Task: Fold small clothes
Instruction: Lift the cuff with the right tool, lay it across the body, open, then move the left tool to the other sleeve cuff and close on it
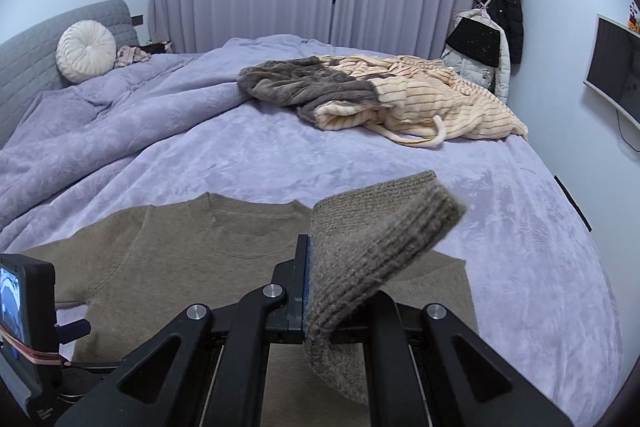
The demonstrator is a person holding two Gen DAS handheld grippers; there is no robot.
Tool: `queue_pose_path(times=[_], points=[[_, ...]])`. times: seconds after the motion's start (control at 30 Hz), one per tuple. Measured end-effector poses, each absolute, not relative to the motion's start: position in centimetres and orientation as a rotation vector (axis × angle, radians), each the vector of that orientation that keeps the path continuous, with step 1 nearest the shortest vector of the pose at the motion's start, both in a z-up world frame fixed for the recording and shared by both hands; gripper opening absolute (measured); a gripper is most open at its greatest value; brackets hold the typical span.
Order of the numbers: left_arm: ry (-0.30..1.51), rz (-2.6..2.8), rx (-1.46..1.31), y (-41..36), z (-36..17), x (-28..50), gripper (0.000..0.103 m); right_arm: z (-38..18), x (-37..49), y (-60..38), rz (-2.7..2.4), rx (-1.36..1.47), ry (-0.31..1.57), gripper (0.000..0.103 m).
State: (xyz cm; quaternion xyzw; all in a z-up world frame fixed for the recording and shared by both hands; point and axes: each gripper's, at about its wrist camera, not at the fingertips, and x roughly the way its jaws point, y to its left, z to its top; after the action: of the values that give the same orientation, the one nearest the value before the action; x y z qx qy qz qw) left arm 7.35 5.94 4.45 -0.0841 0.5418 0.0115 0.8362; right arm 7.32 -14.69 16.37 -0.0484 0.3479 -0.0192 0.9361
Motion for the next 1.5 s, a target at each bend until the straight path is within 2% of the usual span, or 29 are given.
queue_pose_path(times=[0.33, 0.67, 0.8, 0.87, 0.93, 1.13, 1.27, 1.5], points=[[1.133, 0.075, -0.256, 11.2, 3.7, 6.3, 0.103, 12.1, 9.0, -5.1, 0.069, -0.177, 0.792, 0.005], [1.126, 0.12, -0.319, 14.6, 3.1, 4.7, 0.103, 7.9, 9.7, -1.6, 0.152, -0.153, 0.908, 0.006], [1.105, 0.142, -0.372, 16.1, 3.6, 3.4, 0.103, 6.4, 10.1, -0.9, 0.247, -0.077, 0.987, 0.019], [1.095, 0.157, -0.383, 16.7, 3.9, 2.8, 0.103, 6.5, 9.8, -0.5, 0.304, -0.054, 0.993, 0.042], [1.08, 0.176, -0.385, 17.2, 4.4, 2.2, 0.103, 7.5, 9.2, -0.8, 0.357, -0.02, 0.97, 0.057], [1.071, 0.131, -0.365, 15.1, 5.7, 2.8, 0.103, 11.5, 8.7, -7.4, 0.216, -0.022, 0.844, 0.062], [1.074, 0.039, -0.299, 10.1, 6.3, 4.8, 0.103, 9.5, 10.0, -13.5, -0.051, -0.161, 0.896, 0.063], [1.081, -0.154, -0.19, -0.6, 6.7, 8.8, 0.103, 6.6, 10.0, -20.9, -0.231, -0.111, 0.963, 0.063]])
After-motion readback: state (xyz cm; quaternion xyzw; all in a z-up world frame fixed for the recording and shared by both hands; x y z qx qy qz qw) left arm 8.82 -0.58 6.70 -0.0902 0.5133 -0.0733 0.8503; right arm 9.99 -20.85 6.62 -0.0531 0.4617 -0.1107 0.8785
